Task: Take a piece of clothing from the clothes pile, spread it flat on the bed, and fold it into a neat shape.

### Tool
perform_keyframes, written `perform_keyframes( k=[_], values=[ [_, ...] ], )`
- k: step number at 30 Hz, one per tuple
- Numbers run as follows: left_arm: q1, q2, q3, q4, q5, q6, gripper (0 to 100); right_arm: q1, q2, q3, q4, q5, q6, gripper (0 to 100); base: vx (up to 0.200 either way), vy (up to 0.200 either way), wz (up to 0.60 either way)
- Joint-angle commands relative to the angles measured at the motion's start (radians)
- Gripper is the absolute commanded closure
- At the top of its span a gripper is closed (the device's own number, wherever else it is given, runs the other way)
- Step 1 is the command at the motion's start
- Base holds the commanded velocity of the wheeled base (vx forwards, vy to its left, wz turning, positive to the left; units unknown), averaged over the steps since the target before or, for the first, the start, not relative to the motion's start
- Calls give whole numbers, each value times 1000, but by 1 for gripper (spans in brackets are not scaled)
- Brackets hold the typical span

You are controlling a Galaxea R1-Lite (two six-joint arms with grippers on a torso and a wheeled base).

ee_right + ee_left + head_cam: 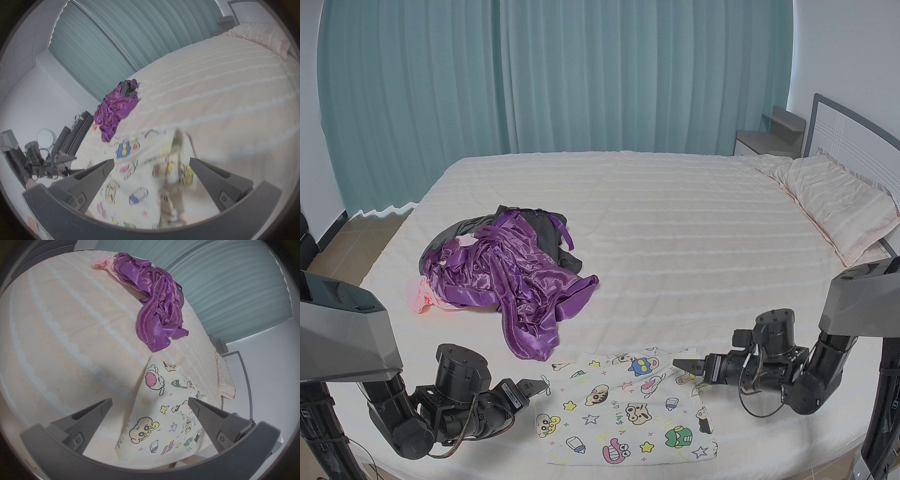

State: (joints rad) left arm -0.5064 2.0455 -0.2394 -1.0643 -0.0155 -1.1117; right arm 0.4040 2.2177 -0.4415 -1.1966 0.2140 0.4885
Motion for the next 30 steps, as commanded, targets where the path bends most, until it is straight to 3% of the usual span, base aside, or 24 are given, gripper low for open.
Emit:
perform_keyframes(
  k=[1,8,9,30],
  values=[
    [0,7,0,0,0,0,0,-8,85,-161,80,1,10,0,0,0,0],
    [0,15,-5,-2,0,0,0,-4,132,-204,112,2,8,0,0,0,0],
    [0,16,-5,-2,0,0,0,-4,132,-204,114,2,8,100,0,0,0],
    [-1,19,-3,-2,0,0,0,-63,149,-292,153,-64,10,100,0,0,0]
  ],
)
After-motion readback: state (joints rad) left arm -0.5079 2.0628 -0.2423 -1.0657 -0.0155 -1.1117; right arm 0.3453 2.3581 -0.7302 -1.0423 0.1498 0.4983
